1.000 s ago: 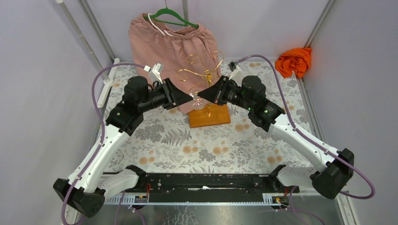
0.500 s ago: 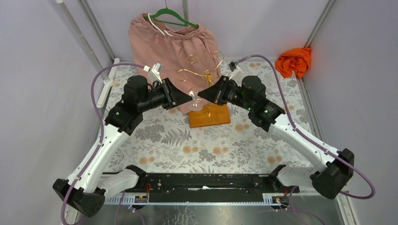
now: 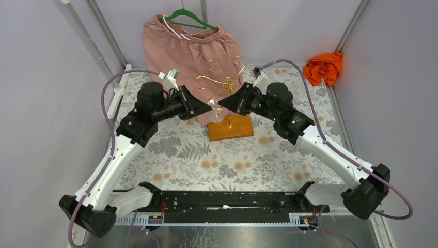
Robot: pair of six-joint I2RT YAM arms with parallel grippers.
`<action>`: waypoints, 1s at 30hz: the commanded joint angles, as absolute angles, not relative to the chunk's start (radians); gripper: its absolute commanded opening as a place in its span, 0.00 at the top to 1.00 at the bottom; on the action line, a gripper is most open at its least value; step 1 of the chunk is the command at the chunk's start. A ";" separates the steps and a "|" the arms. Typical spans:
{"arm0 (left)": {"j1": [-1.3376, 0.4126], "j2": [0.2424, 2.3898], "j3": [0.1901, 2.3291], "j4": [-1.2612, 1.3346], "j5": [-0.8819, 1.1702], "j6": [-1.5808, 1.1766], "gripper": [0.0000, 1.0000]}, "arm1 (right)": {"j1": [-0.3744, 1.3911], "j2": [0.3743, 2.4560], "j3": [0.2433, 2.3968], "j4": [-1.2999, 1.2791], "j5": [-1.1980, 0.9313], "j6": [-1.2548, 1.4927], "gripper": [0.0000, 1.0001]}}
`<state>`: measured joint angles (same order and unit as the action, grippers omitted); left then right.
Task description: Take the wine glass off the wine glass rack
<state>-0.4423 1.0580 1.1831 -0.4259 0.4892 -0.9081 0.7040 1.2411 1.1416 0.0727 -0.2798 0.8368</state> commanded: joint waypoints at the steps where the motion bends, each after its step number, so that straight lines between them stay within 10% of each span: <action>1: -0.457 1.050 1.221 -0.235 0.567 -0.970 0.81 | 0.710 1.272 1.159 0.022 -0.270 0.814 0.94; 30: -0.475 1.096 1.202 0.020 0.486 -0.941 0.81 | 0.710 1.311 1.137 -0.008 -0.398 0.846 1.00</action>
<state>-0.4377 1.1034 1.1824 -0.3275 0.4568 -0.9493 0.6777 1.2556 1.1511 0.0803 -0.2737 0.8444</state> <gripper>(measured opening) 0.190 0.145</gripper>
